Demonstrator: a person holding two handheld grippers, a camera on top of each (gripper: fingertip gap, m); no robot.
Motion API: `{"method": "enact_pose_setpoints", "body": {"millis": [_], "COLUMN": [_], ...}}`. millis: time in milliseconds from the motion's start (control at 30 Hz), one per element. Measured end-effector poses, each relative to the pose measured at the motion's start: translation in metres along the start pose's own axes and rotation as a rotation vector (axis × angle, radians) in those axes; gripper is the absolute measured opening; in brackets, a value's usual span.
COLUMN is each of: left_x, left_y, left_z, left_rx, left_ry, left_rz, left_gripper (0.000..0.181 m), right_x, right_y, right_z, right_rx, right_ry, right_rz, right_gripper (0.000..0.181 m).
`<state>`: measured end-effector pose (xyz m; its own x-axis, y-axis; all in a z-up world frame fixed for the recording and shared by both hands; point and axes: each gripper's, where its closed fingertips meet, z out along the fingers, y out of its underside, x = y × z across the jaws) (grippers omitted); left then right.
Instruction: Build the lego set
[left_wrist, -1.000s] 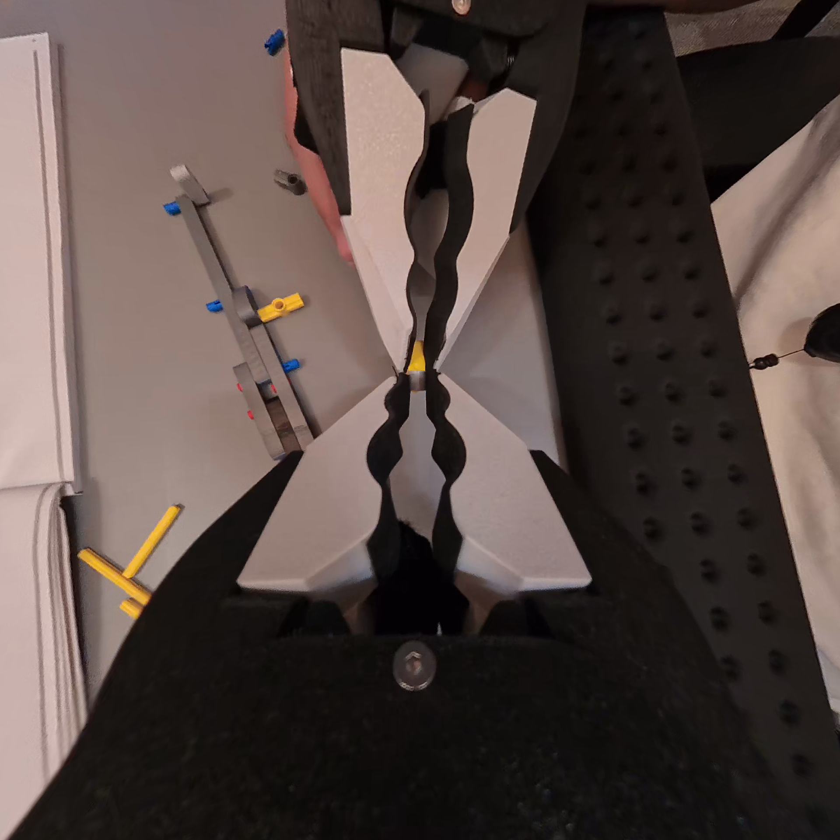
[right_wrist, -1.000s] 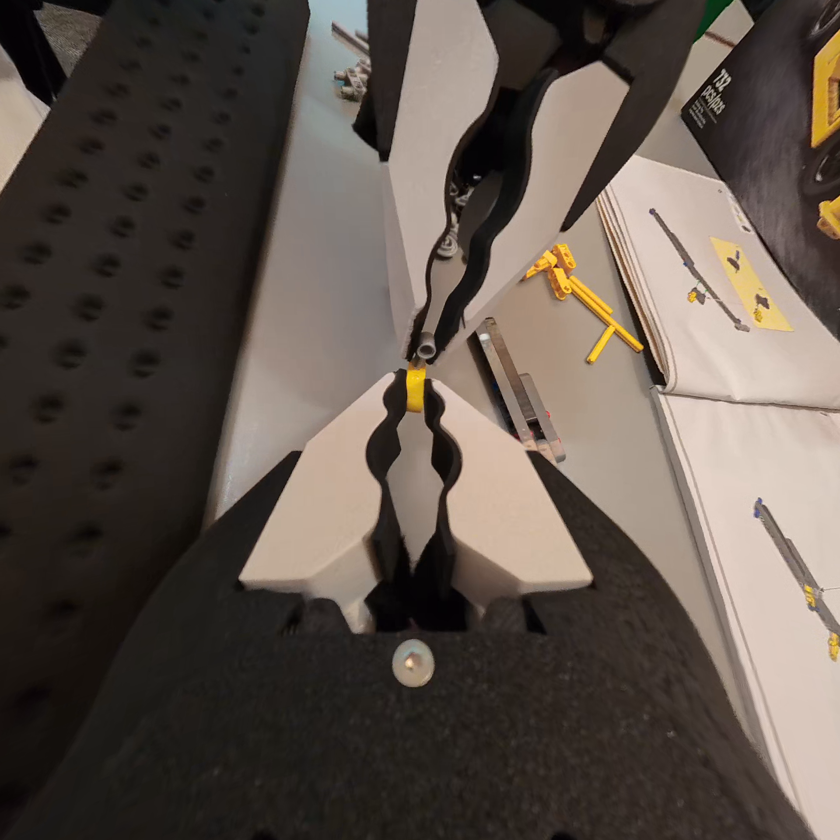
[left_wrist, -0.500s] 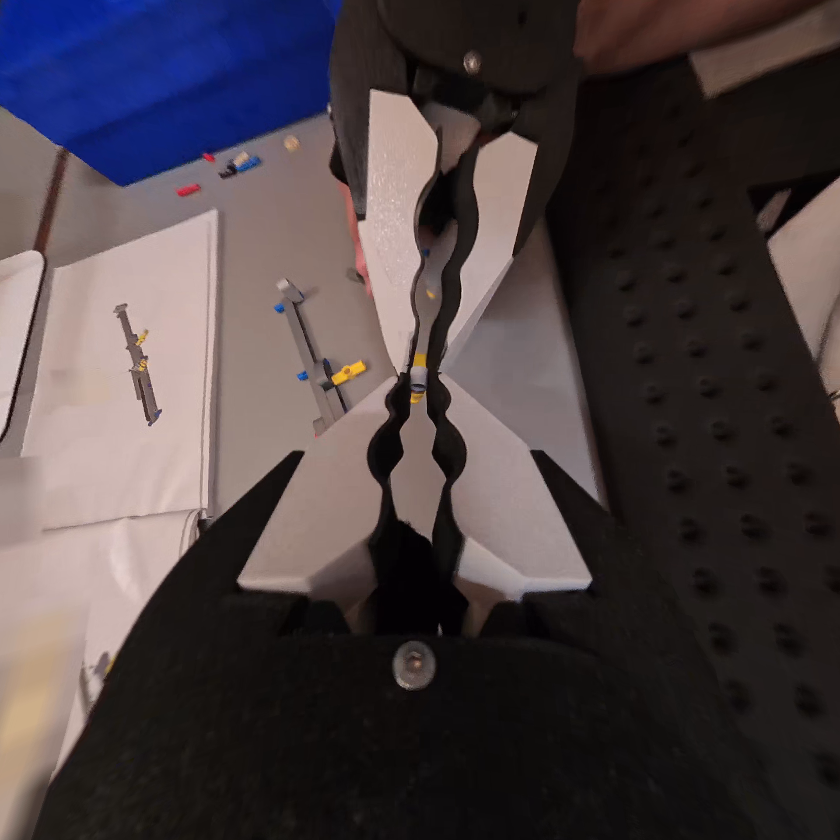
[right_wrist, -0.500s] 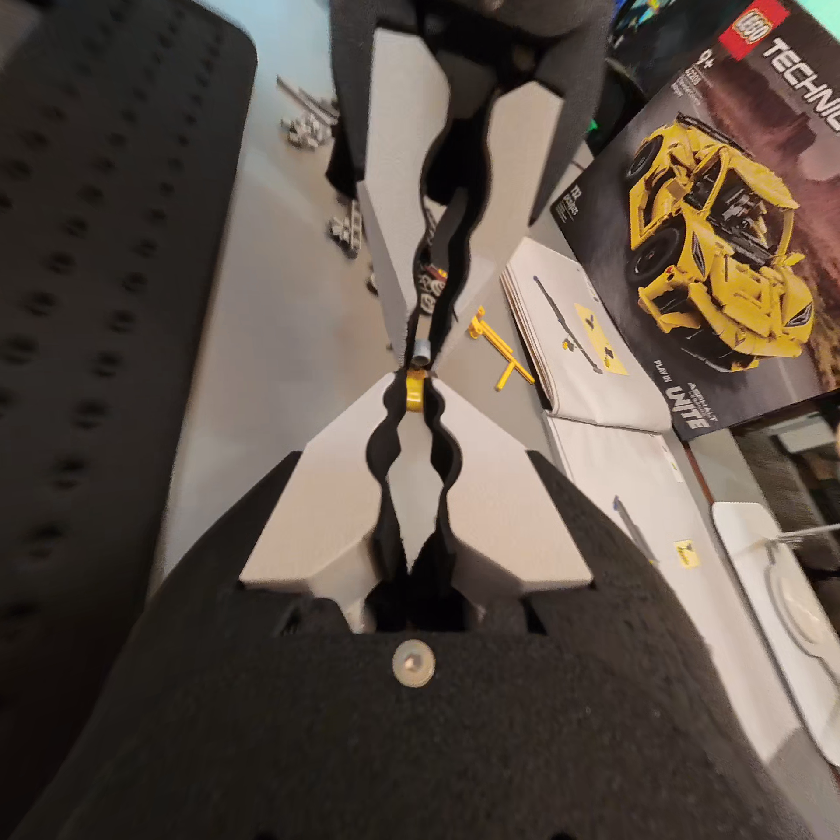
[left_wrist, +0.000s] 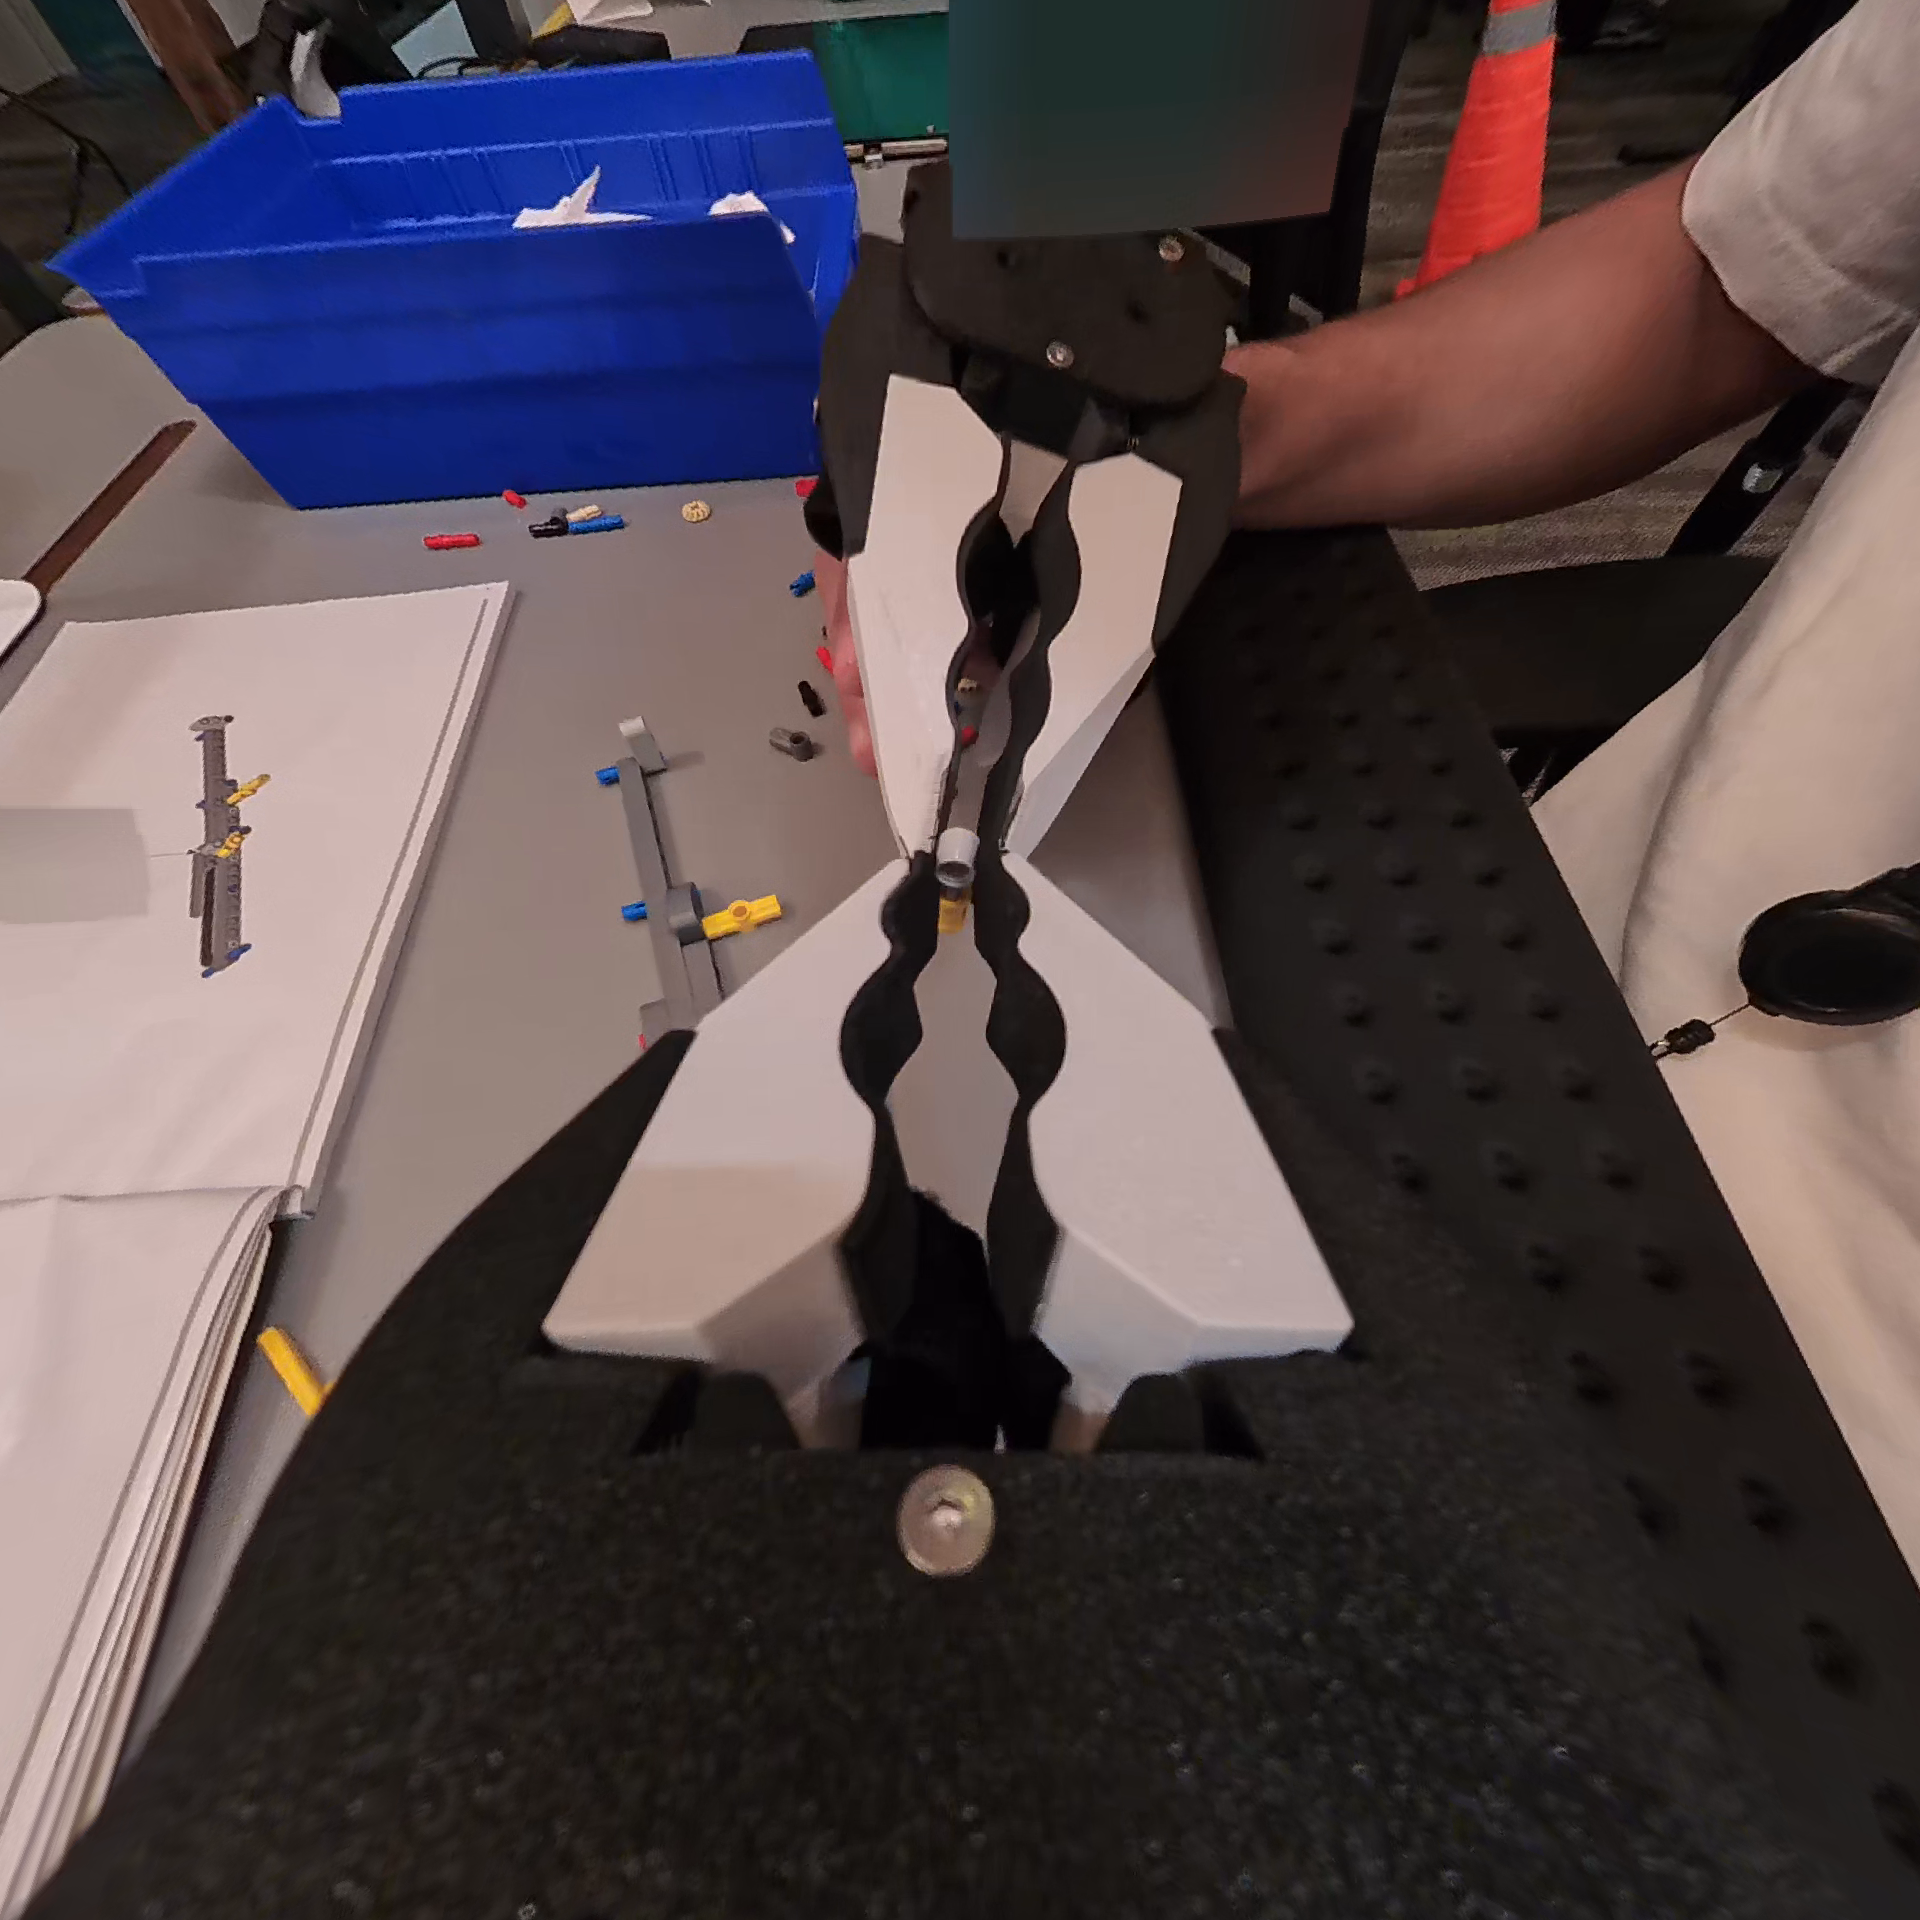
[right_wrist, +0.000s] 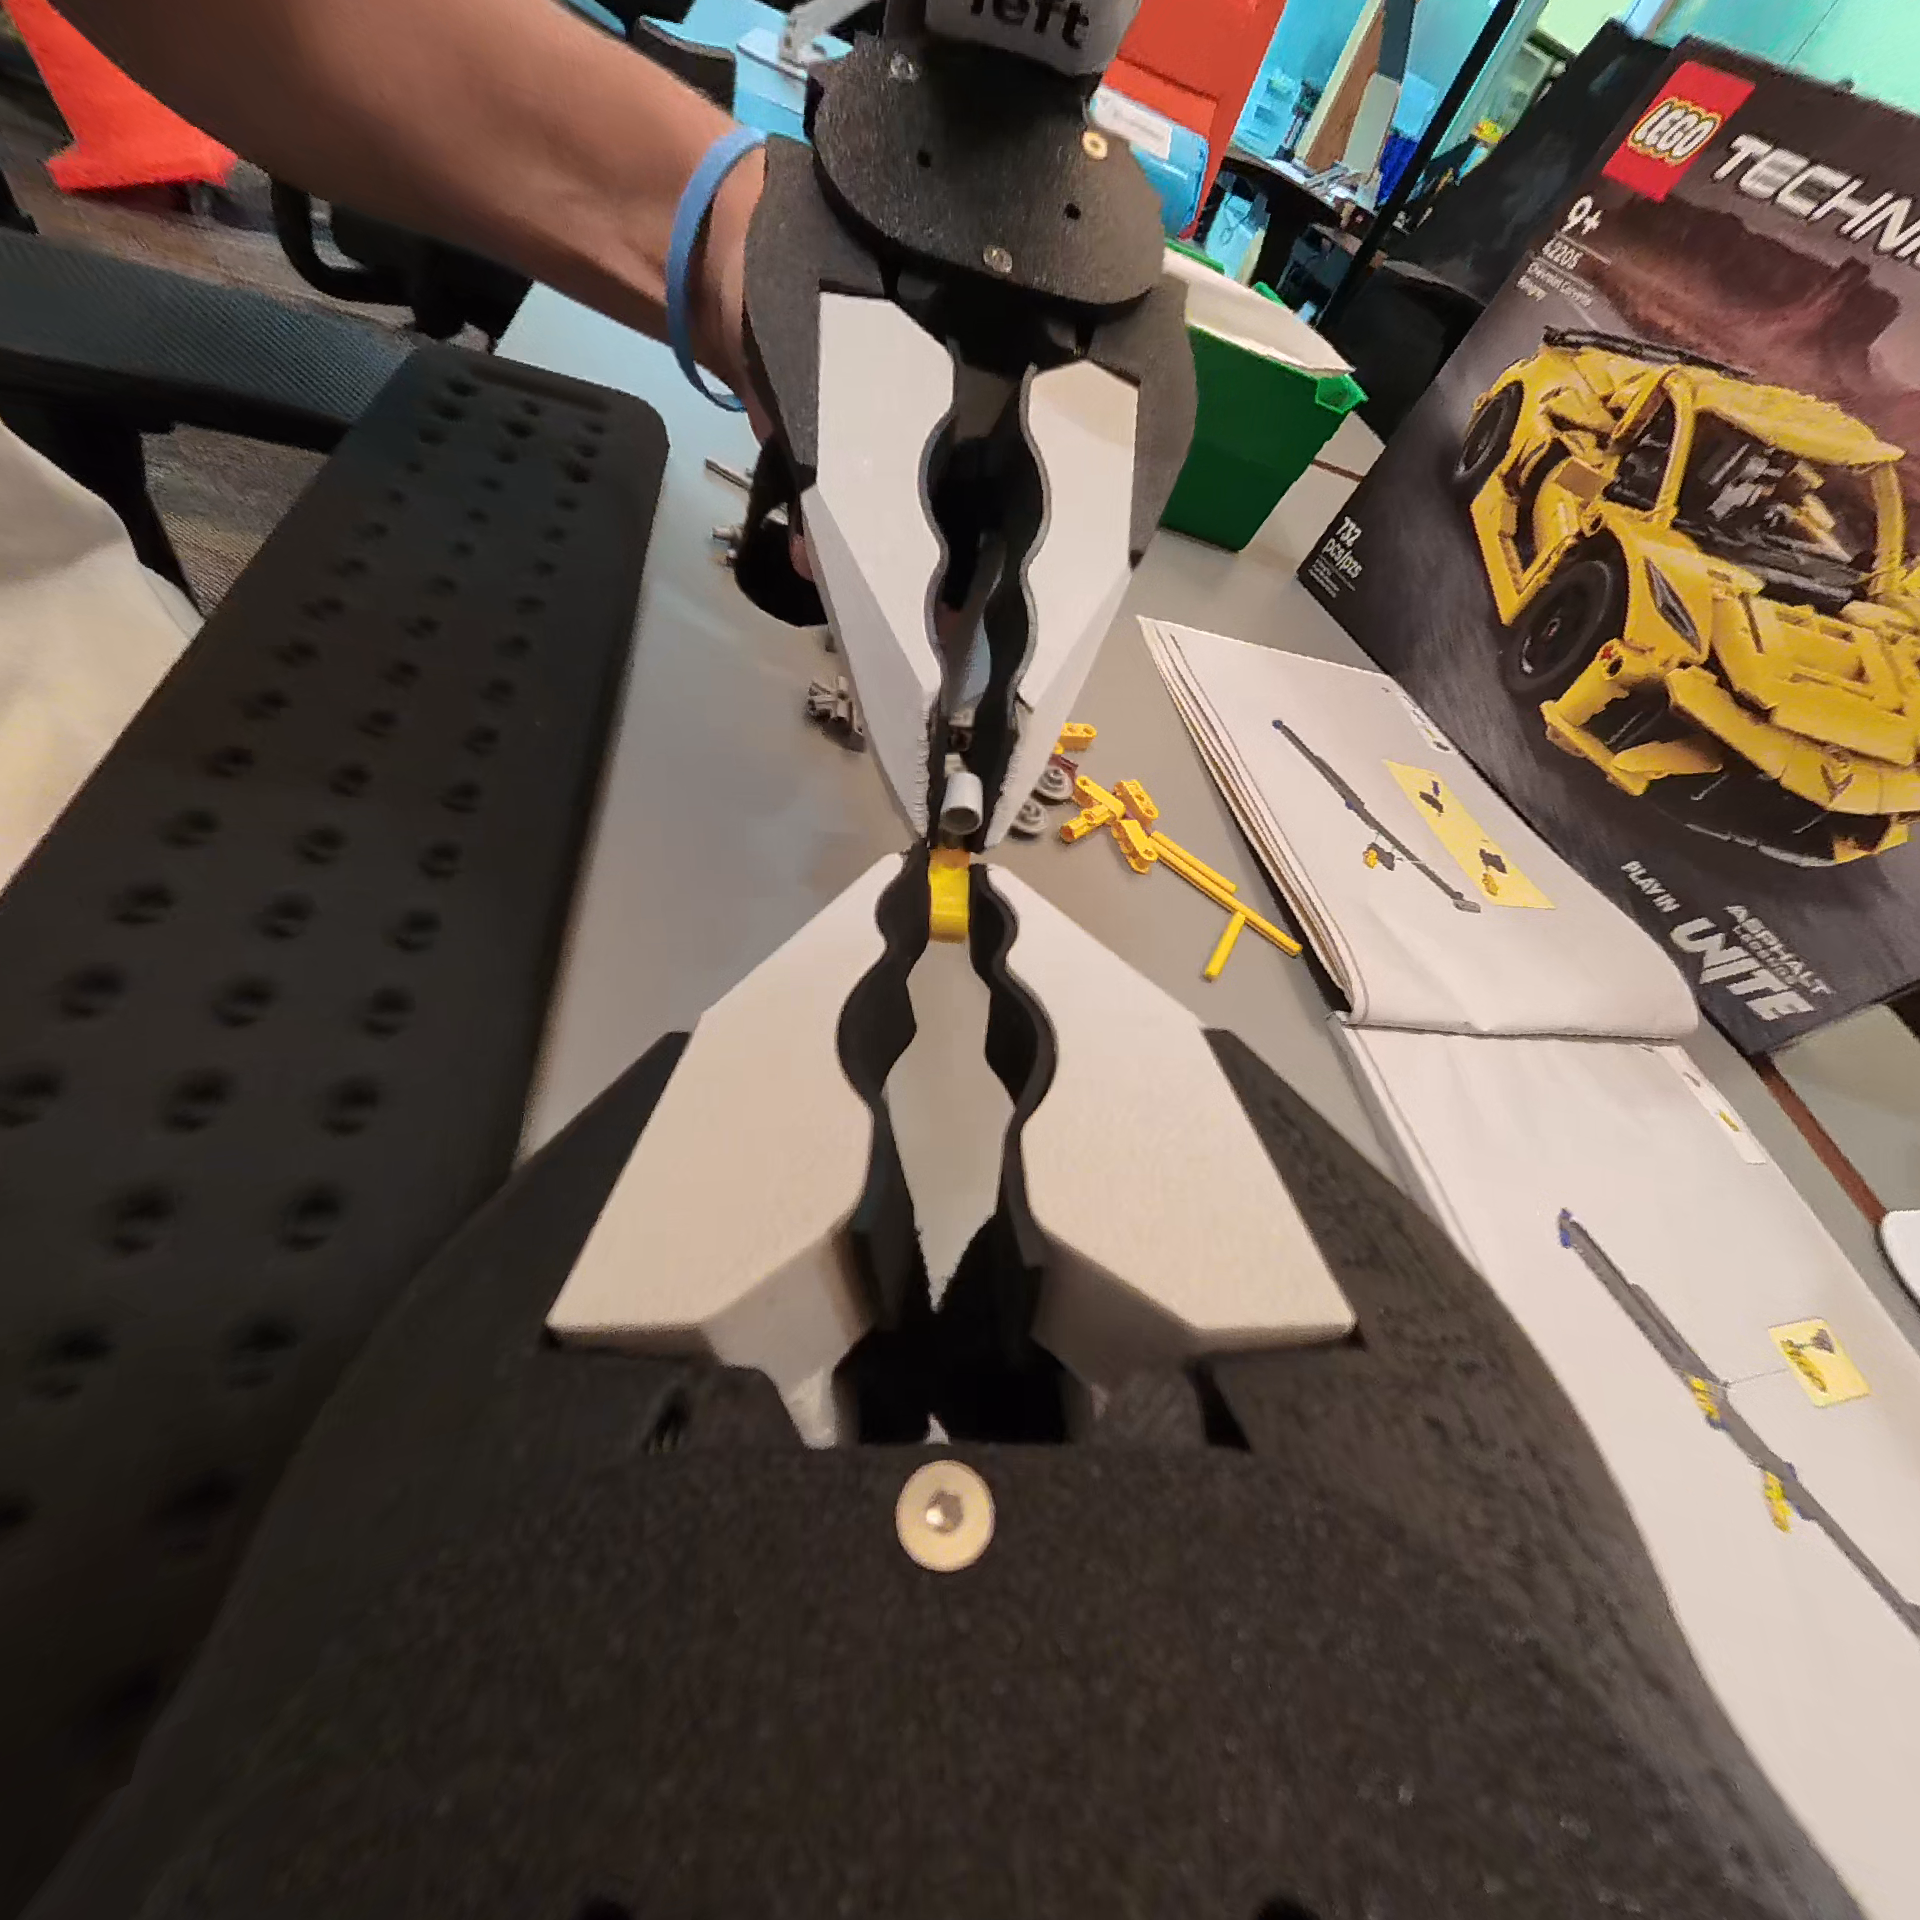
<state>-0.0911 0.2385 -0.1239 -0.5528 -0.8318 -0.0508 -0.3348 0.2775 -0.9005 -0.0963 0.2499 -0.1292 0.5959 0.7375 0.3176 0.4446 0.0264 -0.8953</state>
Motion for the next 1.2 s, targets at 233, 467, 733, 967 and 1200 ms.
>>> {"method": "enact_pose_setpoints", "body": {"millis": [233,467,733,967,1200], "left_x": [0.001,0.004,-0.005,-0.003,-0.001], "left_y": [0.004,0.011,0.009,0.001,-0.001], "left_z": [0.001,-0.003,0.003,0.004,0.006], "left_rx": [-0.015,-0.092,-0.338,-0.334,-0.327], "left_ry": [0.023,0.01,-0.197,-0.205,-0.233], "left_rz": [-0.082,0.06,0.698,0.74,0.757], "left_gripper": [0.005,0.026,0.047,0.022,0.035], "right_x": [-0.003,-0.006,-0.015,-0.015,-0.017], "right_y": [0.005,0.003,-0.011,-0.009,-0.005], "right_z": [0.003,0.002,-0.008,-0.011,-0.011], "right_rx": [0.006,0.024,0.088,0.095,0.072], "right_ry": [-0.091,-0.188,-0.419,-0.451,-0.474], "right_rz": [0.175,0.326,0.629,0.687,0.723], "right_gripper": [0.007,0.007,0.006,0.006,0.007]}}
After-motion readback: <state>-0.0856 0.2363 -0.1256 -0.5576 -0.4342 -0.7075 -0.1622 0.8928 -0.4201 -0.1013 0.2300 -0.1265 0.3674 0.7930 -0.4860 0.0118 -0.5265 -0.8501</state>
